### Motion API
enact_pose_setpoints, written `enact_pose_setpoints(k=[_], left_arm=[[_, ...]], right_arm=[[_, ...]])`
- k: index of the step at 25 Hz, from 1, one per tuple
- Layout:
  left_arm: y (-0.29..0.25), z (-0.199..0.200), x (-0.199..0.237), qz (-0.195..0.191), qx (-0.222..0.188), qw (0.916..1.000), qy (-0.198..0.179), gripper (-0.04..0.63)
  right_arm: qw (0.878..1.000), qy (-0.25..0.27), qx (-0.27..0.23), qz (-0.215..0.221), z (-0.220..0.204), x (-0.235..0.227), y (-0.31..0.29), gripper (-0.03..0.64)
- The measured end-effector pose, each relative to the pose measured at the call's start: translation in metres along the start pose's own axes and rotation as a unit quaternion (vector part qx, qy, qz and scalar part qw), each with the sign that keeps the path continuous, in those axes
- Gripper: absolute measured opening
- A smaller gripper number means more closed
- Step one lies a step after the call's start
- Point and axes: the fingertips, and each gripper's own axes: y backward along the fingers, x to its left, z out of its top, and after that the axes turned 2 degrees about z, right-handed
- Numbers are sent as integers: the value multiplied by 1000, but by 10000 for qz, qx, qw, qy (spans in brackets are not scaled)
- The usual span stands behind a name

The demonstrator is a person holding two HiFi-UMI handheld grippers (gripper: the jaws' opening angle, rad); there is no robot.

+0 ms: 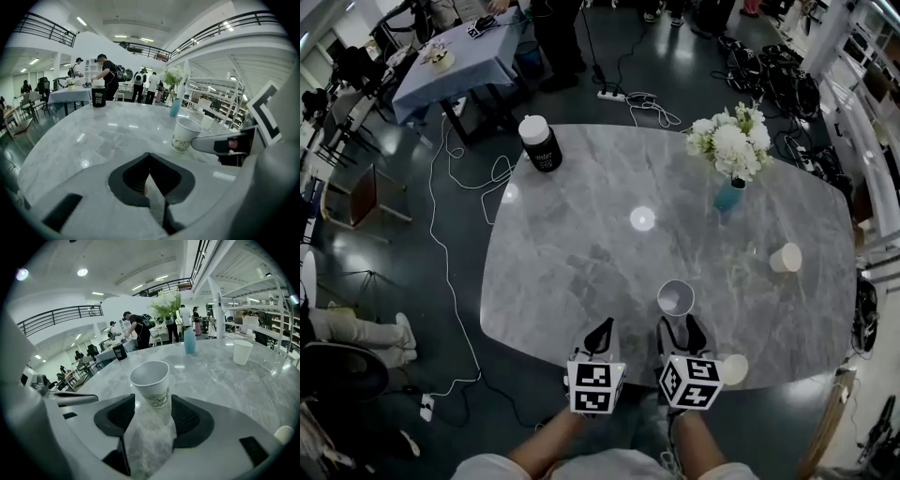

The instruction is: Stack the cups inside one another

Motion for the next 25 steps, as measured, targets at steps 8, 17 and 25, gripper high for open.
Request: enact_pose_setpoints(k=[8,17,25], left_arm=[[-15,-6,16,61,38,10000,66,-6],[-23,-9,20,37,106,9999,56,-6],[-22,-7,22,37,98,9999,43,-6]], right_arm=[[9998,164,30,-73,0,-1,-25,215],[9996,225,-32,-142,2,-2,-38,215],[9996,222,-68,-164,3,-3,-38,215]])
